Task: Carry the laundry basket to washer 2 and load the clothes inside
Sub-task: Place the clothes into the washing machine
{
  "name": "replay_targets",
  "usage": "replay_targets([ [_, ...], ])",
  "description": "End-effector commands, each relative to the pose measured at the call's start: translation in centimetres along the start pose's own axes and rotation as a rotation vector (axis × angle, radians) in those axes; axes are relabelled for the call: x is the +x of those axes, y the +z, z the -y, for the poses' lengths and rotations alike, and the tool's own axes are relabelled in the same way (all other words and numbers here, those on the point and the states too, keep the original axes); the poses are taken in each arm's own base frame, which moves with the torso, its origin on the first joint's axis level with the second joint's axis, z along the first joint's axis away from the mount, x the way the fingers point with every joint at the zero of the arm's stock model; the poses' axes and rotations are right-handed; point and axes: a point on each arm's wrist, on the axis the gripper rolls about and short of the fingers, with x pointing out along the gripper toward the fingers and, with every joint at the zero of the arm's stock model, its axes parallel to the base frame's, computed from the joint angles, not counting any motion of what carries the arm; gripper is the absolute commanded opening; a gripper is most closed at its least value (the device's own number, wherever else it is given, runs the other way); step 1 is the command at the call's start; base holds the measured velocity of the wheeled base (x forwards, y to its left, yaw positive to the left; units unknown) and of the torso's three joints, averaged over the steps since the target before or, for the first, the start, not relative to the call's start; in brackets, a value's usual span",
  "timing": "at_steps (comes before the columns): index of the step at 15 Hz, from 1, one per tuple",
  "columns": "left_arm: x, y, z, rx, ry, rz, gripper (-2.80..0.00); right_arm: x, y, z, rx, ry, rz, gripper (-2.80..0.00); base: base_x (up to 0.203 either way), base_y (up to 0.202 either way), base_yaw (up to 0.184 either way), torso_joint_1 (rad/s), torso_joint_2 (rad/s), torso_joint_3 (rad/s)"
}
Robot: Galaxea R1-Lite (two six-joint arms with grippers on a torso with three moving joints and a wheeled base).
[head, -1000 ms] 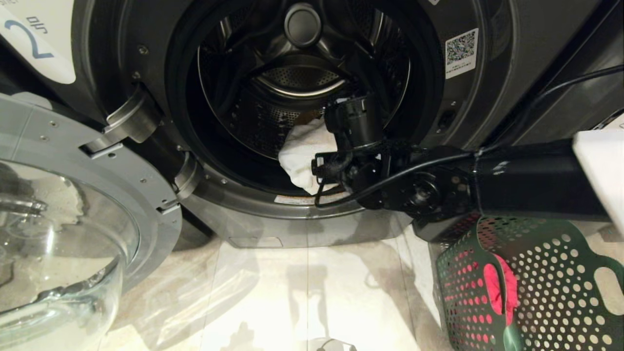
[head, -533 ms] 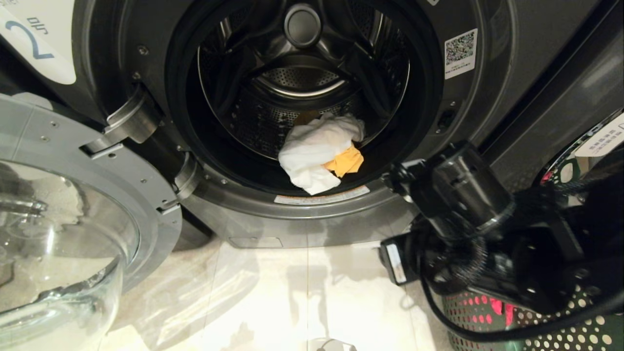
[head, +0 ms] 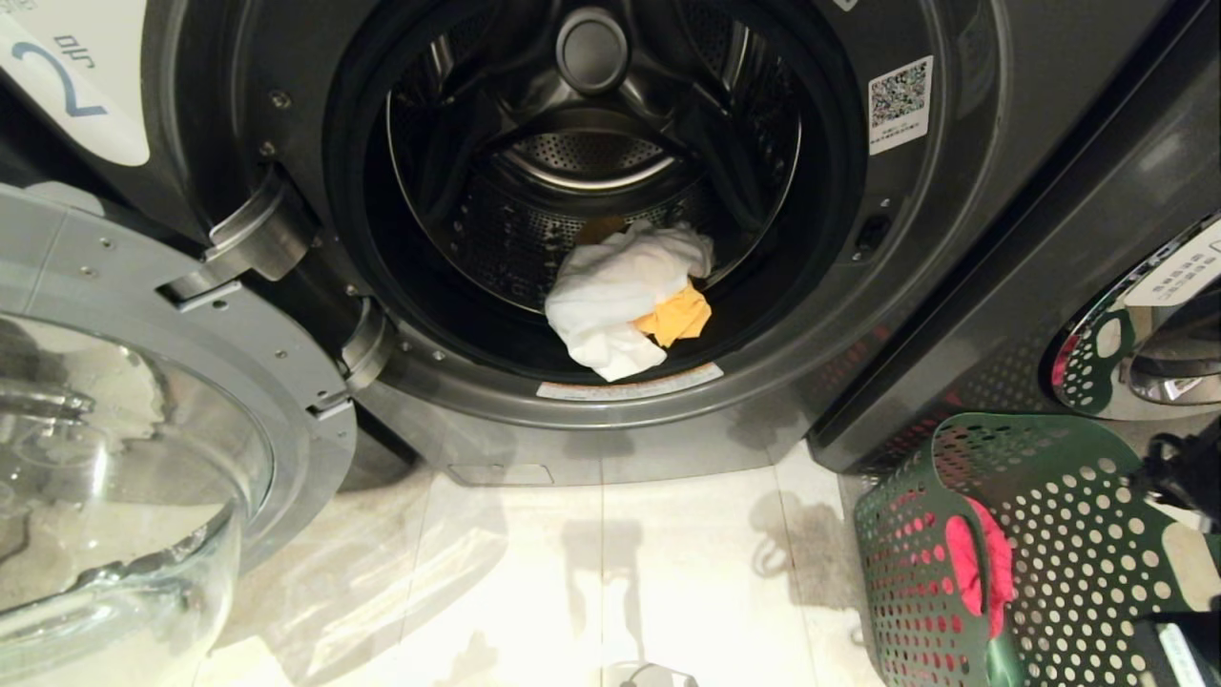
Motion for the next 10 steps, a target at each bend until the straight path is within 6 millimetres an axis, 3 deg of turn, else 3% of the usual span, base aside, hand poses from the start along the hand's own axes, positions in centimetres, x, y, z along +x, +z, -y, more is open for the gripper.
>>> replay_targets([
  [1,0.0,0.0,0.0,0.000,0.000,0.001,-2.80,0.5,0.2,3.9,0.224,-0.098,-0.063,-2.80,0.000,0.000,0.000,0.000,0.00,0.000],
  [5,0.0,0.0,0.0,0.000,0.000,0.001,-2.80,4.0,0.7,8.1,0.403,-0.206,-0.204,-2.80,0.000,0.000,0.000,0.000,0.00,0.000],
  [6,0.0,0.0,0.0,0.000,0.001,0.001,-2.80,5.8,1.0,8.7,0.402,-0.207,-0.234,0.00,0.000,0.000,0.000,0.000,0.00,0.000],
  [10,0.0,0.0,0.0,0.000,0.000,0.001,-2.80,10.9,3.1,10.4,0.474,-0.218,-0.259,0.00,0.000,0.000,0.000,0.000,0.00,0.000],
])
